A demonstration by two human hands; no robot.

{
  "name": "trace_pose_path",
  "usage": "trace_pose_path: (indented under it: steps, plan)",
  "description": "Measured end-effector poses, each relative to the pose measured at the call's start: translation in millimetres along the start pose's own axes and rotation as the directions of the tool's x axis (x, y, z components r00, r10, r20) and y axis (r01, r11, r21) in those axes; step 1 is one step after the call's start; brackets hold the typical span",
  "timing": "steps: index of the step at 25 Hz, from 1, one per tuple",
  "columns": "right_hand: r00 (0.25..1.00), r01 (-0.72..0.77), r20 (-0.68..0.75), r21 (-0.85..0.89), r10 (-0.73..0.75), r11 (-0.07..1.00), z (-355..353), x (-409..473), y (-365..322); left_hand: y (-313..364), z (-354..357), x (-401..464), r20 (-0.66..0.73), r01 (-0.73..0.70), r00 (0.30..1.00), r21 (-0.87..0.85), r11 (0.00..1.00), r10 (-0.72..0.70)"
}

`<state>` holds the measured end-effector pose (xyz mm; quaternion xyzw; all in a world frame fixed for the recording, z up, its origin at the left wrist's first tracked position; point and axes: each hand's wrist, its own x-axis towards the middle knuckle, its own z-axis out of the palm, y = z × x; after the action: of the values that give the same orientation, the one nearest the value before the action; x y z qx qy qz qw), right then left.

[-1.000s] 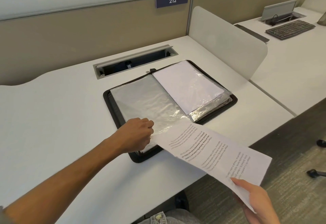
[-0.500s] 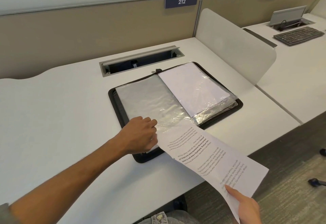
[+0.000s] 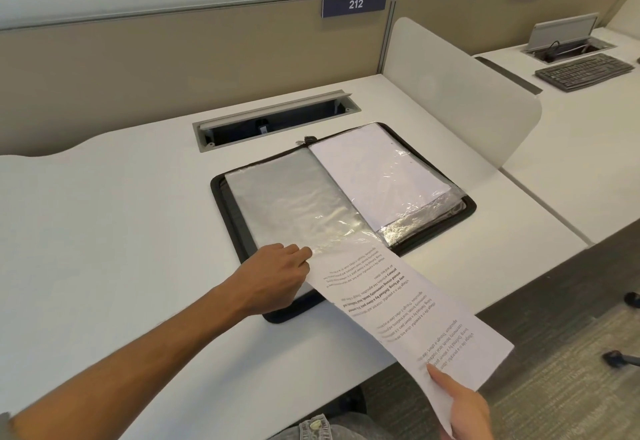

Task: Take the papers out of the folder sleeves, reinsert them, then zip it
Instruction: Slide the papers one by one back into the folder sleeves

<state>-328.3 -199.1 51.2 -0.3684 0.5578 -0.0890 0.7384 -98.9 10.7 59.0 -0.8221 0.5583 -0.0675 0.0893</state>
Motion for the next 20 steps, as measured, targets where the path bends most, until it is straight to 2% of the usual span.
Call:
trace_pose_path:
  steps: [7,10,12,14,16,18,20]
  plan:
    - [0.968,0.16,0.213,-0.12,-0.132,0.98,66.2,20.6,17.4,8.3,5.1,0.5,-0.094,0.019,0.995,0.003,1.0,-0.018]
    - [0.925,0.184,0.358,-0.127,-0.128,0.975,107.8,36.7,9.1,10.0,0.5,-1.8,-0.161,0.043,0.986,-0.03,0.999,-0.047]
    - [0.904,0.157,0.421,-0.147,-0.082,0.977,130.7,43.8,2.9,11.4,-3.6,-4.0,-0.219,0.106,0.968,-0.083,0.991,-0.122]
    - [0.909,0.112,0.417,-0.203,-0.018,0.973,139.3,43.6,1.1,13.0,-8.1,-7.0,-0.274,0.227,0.925,-0.164,0.96,-0.265]
    - [0.936,0.09,0.351,-0.235,-0.002,0.968,131.7,42.4,7.3,14.9,-7.3,-12.2,-0.294,0.306,0.883,-0.23,0.924,-0.365]
    - [0.953,0.106,0.303,-0.242,-0.029,0.965,117.1,44.5,16.0,17.3,-1.8,-17.6,-0.272,0.347,0.868,-0.265,0.9,-0.415]
    - [0.946,0.15,0.316,-0.244,-0.067,0.958,110.1,42.5,18.6,21.2,5.0,-21.5,-0.234,0.372,0.867,-0.282,0.884,-0.439]
